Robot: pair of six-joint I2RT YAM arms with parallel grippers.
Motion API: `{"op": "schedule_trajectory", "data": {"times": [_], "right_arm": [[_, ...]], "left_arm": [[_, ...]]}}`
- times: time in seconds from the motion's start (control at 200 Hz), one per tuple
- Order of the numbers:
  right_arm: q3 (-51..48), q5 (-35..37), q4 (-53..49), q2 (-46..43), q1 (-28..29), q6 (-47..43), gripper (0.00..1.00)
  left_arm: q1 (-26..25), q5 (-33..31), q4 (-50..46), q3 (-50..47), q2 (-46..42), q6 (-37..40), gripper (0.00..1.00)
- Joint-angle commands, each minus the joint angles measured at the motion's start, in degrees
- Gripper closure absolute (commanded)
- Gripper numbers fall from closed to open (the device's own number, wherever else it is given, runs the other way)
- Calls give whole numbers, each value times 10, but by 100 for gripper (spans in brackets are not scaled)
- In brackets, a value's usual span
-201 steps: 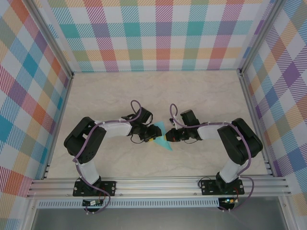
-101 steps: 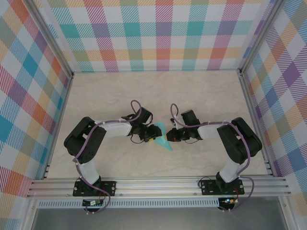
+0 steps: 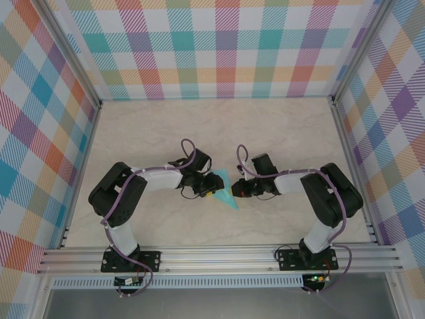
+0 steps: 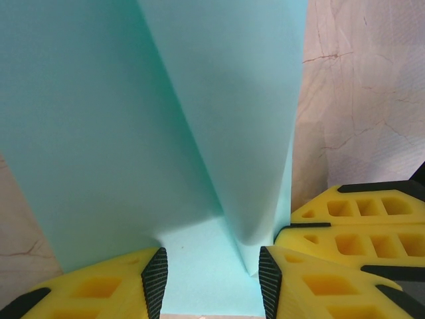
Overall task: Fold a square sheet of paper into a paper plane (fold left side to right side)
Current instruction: Fourth fold the wing at the center of the table.
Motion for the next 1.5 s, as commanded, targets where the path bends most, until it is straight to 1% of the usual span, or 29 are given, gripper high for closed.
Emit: {"op": "schedule_trajectory", "data": {"times": [0.0, 0.355, 0.77, 1.145, 1.24, 1.405, 1.495], "right_arm": [[-13, 2, -6, -9, -3, 6, 100], [-7, 7, -17, -2, -4, 3, 100], [12, 22, -75, 15, -3, -17, 100], [24, 40, -117, 46, 3, -23, 100], [27, 44, -120, 52, 4, -24, 100], [28, 44, -121, 53, 6, -24, 100], [30, 45, -123, 53, 6, -25, 100]], "left_arm": [[-11, -9, -28, -3, 8, 8, 56], [-11, -9, -29, -3, 6, 8, 56], [-11, -6, -28, -3, 1, 9, 55], [-10, -7, -68, 39, -66, 32, 52], [-11, 5, -62, 48, -70, 32, 57], [-10, 39, -39, 70, -35, 35, 73], [-10, 47, -33, 86, -11, 40, 77]]}}
